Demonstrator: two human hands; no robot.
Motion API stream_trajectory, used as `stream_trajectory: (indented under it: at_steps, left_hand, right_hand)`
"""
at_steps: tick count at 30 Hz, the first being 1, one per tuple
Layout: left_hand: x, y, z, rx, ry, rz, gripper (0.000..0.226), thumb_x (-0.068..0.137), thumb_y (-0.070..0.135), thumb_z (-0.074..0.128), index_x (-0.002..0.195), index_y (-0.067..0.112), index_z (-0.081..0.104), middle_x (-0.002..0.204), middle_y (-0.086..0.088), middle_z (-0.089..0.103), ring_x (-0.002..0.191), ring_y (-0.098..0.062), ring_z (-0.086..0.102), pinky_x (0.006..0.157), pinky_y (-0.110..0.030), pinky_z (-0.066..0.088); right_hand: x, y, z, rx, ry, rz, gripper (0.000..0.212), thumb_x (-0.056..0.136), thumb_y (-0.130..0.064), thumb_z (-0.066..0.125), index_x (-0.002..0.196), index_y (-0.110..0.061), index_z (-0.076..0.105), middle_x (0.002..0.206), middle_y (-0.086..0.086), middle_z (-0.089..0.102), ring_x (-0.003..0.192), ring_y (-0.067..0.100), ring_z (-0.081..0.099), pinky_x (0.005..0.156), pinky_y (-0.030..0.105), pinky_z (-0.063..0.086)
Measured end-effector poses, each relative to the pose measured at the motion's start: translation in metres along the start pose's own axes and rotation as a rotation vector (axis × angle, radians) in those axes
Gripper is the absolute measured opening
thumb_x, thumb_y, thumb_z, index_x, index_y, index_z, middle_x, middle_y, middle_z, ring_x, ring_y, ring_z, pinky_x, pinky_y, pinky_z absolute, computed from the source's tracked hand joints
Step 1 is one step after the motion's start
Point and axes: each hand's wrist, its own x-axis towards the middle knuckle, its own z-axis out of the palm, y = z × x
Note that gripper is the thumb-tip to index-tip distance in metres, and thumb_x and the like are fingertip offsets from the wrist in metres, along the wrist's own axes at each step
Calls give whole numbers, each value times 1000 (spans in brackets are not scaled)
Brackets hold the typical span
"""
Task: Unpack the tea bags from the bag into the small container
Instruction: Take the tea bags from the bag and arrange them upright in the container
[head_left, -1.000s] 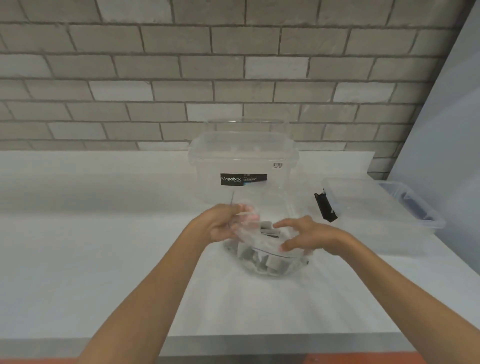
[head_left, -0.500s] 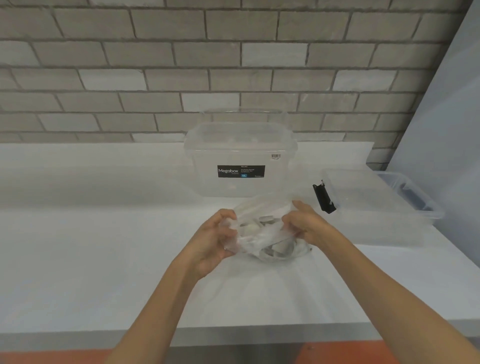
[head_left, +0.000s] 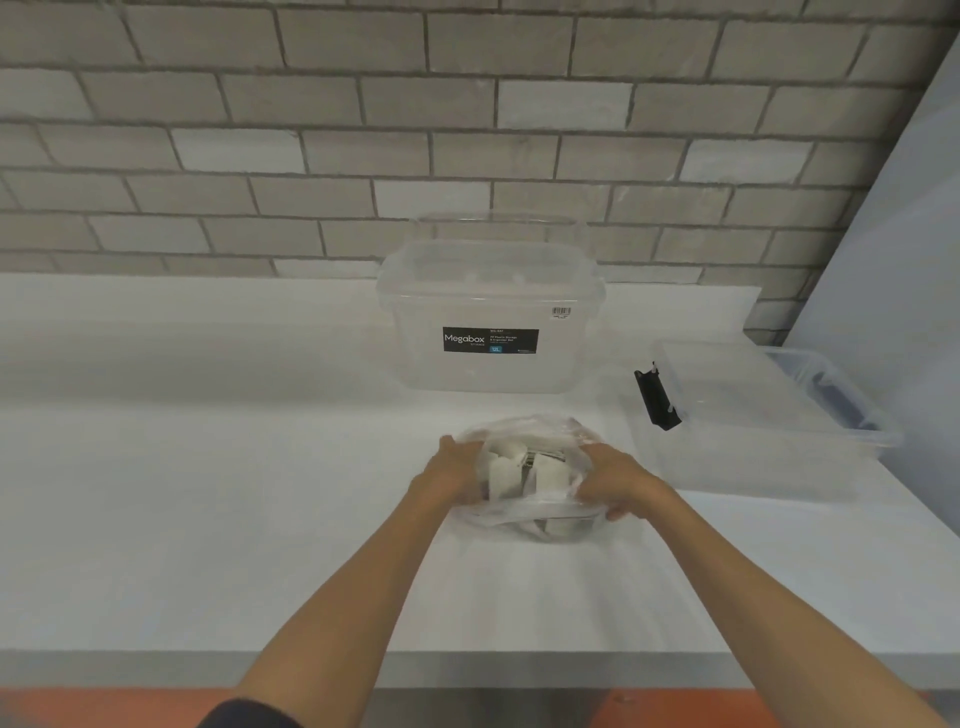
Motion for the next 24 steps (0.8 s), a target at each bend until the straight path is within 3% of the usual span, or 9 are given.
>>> stream_trajectory:
  at_steps: [2,5,8,11,14,18,20,22,24]
  left_hand:
    - [4,-1,-1,-103,-13,39,73,80,27,65,145,34,31,144,-3,42,126,-26,47,97,-35,45]
    - [6,1,-12,-324,41,106,74,80,8,65,145,26,33,137,-7,45,125,-26,47,89,-26,42]
    - [-1,-3,-12,-499,53,118,75,69,12,72,136,22,40,133,-9,48,122,-26,49,97,-30,43]
    - [-1,-15,4,-409,-32,31,87,57,33,67,138,21,36,136,-4,48,127,-25,46,108,-43,36]
    - [2,-18,0,-286,-119,-29,90,56,48,63,139,24,40,137,2,50,129,-23,46,110,-43,35]
    - [-2,-17,-17,-446,-136,0,73,78,21,73,142,9,41,135,-3,50,122,-20,49,98,-25,41]
    - [-2,-18,-21,-629,-134,44,78,66,14,79,135,11,45,123,1,54,110,-15,53,91,-21,45]
    - [-6,-15,-26,-776,-117,84,85,53,14,77,131,14,45,125,-4,55,109,-15,55,90,-22,48]
    - [-5,-12,-31,-842,-131,131,83,52,10,73,128,22,43,128,-8,49,108,-16,54,89,-24,47]
  right_hand:
    - [9,4,-5,96,23,-80,86,80,3,56,151,-29,21,148,-3,36,110,26,55,60,26,55]
    - [21,2,-13,225,125,-198,90,75,15,47,150,-31,27,150,-8,36,118,22,51,51,15,43]
    - [29,-1,-13,160,185,-273,86,72,18,38,146,-27,37,147,-5,43,113,22,53,51,6,40]
    - [35,-2,-2,24,113,-234,77,77,14,40,146,-21,38,147,3,42,123,27,50,77,17,44]
    - [35,-9,-6,23,-30,-141,73,81,12,48,146,-21,37,143,6,42,119,29,51,75,26,45]
    - [29,-11,-22,50,-179,-92,63,82,12,52,138,-15,45,135,9,45,102,26,52,66,26,49]
    - [28,-10,-28,150,-165,-132,54,81,15,48,130,-9,50,117,8,52,91,21,54,62,24,46]
    - [29,-11,-31,233,-145,-169,50,80,17,46,120,-12,54,95,4,56,76,14,52,56,21,39]
    - [33,-12,-32,281,-146,-202,53,77,16,47,114,-20,58,103,10,60,81,17,55,57,23,40]
